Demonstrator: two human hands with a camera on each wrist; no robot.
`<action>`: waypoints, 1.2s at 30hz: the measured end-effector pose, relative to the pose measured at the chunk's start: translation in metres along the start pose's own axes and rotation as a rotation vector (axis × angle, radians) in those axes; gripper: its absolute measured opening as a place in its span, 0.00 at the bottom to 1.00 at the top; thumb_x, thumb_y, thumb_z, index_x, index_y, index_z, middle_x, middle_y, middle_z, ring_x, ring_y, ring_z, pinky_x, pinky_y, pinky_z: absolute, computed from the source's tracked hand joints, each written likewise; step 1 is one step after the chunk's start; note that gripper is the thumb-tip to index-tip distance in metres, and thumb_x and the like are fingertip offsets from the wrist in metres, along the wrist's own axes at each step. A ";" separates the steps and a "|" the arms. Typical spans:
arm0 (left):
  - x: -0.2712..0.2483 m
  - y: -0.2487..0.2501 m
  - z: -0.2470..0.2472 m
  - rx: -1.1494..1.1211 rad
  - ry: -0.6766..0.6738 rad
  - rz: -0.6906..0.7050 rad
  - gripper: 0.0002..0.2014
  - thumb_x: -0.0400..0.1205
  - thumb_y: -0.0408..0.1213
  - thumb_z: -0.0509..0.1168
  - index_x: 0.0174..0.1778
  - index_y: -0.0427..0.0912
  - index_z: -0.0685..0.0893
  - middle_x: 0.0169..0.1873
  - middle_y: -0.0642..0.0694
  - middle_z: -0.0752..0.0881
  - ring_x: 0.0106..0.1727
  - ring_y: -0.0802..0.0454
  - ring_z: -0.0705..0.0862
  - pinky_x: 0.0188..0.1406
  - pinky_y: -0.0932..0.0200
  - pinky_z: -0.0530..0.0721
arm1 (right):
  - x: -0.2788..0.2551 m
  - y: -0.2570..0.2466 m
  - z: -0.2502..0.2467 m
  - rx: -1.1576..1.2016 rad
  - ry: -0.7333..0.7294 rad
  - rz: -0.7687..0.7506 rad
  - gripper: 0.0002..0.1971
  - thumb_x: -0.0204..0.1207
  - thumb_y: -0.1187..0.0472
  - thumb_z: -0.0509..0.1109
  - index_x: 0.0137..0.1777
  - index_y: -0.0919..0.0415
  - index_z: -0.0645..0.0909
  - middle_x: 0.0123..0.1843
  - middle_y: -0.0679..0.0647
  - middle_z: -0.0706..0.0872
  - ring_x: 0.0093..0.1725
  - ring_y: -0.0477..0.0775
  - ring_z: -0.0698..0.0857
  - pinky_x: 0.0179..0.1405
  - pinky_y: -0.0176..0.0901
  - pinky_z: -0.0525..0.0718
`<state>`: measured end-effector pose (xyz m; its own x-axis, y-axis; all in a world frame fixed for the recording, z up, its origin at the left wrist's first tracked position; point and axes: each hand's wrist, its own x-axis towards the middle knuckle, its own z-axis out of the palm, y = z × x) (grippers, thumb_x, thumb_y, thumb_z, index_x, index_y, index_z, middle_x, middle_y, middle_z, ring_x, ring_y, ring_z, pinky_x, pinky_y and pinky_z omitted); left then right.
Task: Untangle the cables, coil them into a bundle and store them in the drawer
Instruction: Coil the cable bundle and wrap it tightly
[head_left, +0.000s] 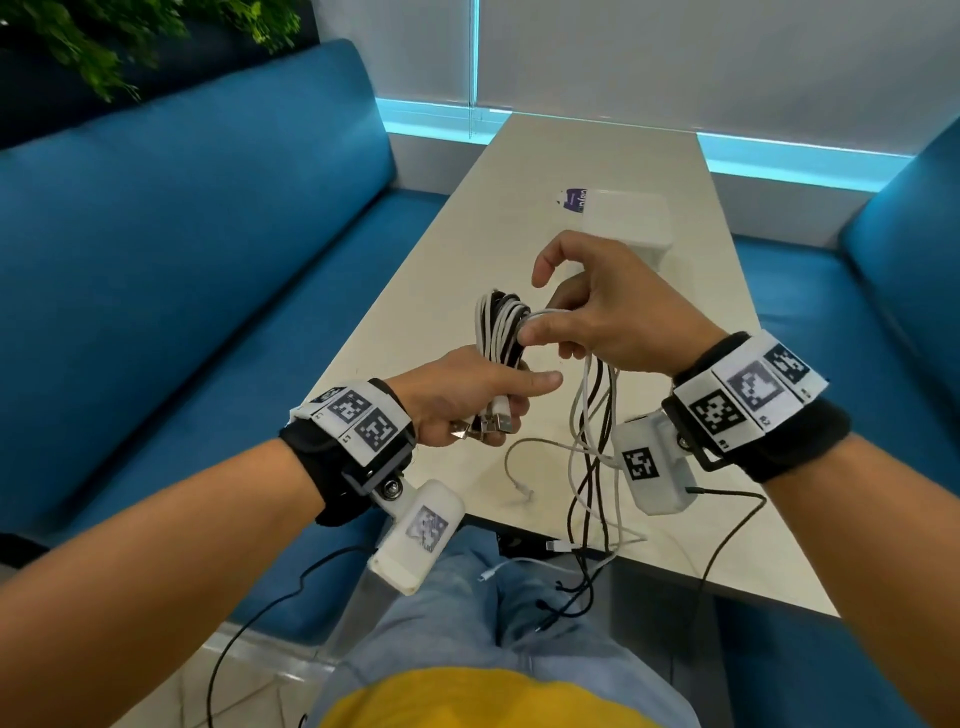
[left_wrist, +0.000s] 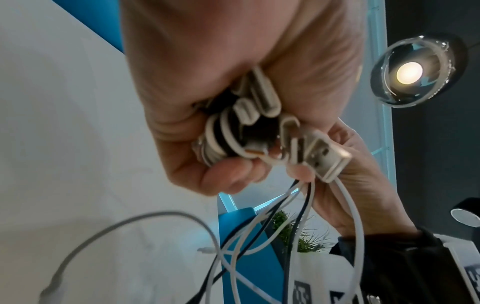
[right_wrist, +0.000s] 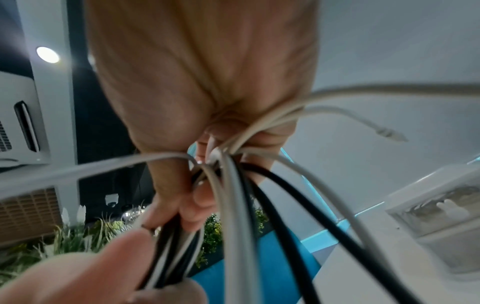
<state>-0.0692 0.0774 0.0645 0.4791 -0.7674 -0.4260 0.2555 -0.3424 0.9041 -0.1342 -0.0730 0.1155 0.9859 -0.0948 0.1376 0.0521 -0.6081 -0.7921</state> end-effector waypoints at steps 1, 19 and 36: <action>0.001 -0.001 0.001 0.002 0.022 0.002 0.14 0.77 0.36 0.73 0.32 0.45 0.74 0.20 0.50 0.74 0.21 0.55 0.72 0.21 0.62 0.71 | 0.000 0.002 -0.001 -0.010 0.002 0.013 0.19 0.67 0.60 0.82 0.51 0.60 0.75 0.31 0.57 0.88 0.25 0.48 0.82 0.26 0.35 0.80; 0.001 0.016 -0.001 -0.170 0.065 0.073 0.19 0.82 0.42 0.65 0.25 0.47 0.68 0.21 0.51 0.67 0.22 0.53 0.65 0.18 0.63 0.65 | 0.003 0.078 -0.023 -0.302 -0.257 0.293 0.17 0.70 0.45 0.77 0.33 0.55 0.77 0.29 0.48 0.78 0.32 0.49 0.77 0.42 0.49 0.76; 0.015 0.021 0.012 -0.328 0.072 -0.049 0.11 0.84 0.46 0.62 0.40 0.44 0.79 0.21 0.52 0.67 0.21 0.56 0.68 0.19 0.66 0.65 | 0.025 0.087 -0.042 -0.720 -0.004 0.334 0.51 0.55 0.39 0.84 0.78 0.44 0.64 0.70 0.58 0.76 0.72 0.62 0.74 0.70 0.57 0.73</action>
<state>-0.0666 0.0521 0.0778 0.5149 -0.7098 -0.4806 0.5309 -0.1762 0.8289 -0.1120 -0.1609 0.0752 0.9321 -0.3597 -0.0427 -0.3603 -0.9085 -0.2115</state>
